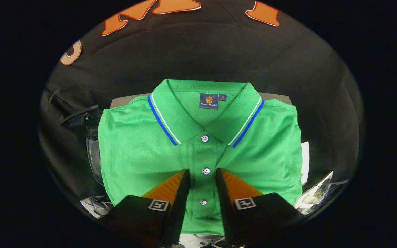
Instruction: Put the clothes into the washing machine and then close the washing machine lid.
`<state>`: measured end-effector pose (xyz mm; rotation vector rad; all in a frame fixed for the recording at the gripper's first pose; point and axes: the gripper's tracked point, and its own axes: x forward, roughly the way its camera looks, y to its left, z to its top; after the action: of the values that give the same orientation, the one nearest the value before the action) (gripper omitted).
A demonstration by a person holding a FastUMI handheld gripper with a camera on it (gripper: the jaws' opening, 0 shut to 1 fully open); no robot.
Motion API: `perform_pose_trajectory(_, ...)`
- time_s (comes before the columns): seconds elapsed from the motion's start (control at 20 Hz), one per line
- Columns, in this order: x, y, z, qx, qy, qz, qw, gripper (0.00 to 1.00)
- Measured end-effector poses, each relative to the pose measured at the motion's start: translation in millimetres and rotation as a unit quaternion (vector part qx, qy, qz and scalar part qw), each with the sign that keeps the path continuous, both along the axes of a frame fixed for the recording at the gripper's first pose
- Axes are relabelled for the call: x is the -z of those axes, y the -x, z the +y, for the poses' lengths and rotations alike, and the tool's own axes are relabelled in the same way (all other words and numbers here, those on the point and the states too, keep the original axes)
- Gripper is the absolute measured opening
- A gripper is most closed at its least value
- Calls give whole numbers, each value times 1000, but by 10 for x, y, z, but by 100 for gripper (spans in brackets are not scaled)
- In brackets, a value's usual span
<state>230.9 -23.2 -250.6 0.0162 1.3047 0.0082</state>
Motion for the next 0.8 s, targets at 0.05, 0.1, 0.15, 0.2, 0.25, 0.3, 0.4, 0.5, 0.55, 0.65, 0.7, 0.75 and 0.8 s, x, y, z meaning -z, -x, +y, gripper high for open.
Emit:
perform_pose_trajectory(0.05, 0, 15, 7, -6, 3, 3, 1000, 50)
perform_pose_trajectory(0.1, 7, 17, 31, -12, -1, 5, 1000, 48)
perform_pose_trajectory(0.15, -29, -55, 42, -4, -1, 3, 1000, 32)
perform_pose_trajectory(0.2, 1, -65, 55, -3, 0, 2, 1000, 17)
perform_pose_trajectory(0.25, -4, -49, 38, -8, 0, -2, 1000, 16)
perform_pose_trajectory(0.3, -14, -27, 20, -2, -4, 2, 1000, 16)
perform_pose_trajectory(0.4, -20, -30, 29, 4, -11, -5, 1000, 16)
perform_pose_trajectory(0.5, -25, -35, 29, 5, -18, -17, 1000, 16)
perform_pose_trajectory(0.55, -27, -36, 25, 8, -22, -25, 999, 16)
perform_pose_trajectory(0.65, -64, -50, -1, 11, -24, -56, 998, 16)
perform_pose_trajectory(0.7, -32, -39, 8, 16, -32, -63, 997, 9)
perform_pose_trajectory(0.75, -45, -16, 3, 20, -39, -70, 997, 8)
perform_pose_trajectory(0.8, -45, -40, 2, 27, -45, -79, 995, 9)
